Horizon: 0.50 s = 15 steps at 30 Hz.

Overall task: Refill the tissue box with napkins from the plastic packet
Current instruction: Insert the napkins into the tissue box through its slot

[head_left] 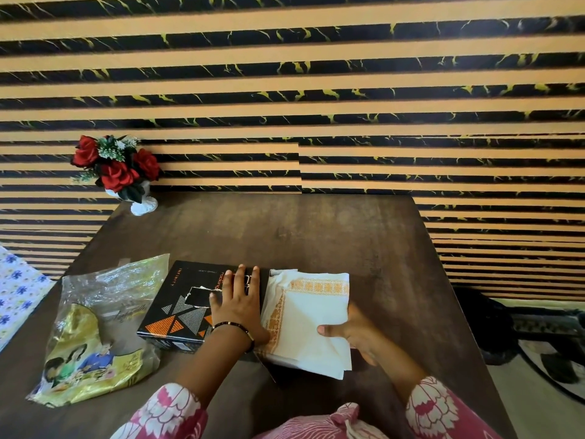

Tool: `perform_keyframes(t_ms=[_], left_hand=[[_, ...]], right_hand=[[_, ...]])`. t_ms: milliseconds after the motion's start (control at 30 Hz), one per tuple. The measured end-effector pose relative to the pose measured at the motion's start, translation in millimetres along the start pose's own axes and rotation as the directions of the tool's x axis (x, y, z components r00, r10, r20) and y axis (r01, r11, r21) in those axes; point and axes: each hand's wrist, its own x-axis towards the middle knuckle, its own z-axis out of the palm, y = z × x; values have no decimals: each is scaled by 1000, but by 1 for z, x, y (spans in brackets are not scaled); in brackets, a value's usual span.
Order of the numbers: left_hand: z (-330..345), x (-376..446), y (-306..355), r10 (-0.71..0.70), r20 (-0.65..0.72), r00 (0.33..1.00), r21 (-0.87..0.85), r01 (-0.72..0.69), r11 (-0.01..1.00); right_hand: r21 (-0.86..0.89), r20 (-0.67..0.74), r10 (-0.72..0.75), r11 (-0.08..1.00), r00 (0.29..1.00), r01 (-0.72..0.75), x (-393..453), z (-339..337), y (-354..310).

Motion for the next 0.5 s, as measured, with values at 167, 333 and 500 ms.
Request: perform_keyframes(t_ms=[167, 333, 500], left_hand=[[2, -4, 15, -73, -17, 997, 103, 74, 992], [7, -4, 16, -57, -65, 996, 130, 65, 989], [11, -6, 13, -14, -75, 997, 110, 22, 994]], right_hand=[[16, 19, -4, 1000, 1000, 4, -1, -1, 0], [-51, -17, -64, 997, 998, 63, -4, 6, -2], [-353, -103, -185, 925, 977, 139, 1, 24, -1]])
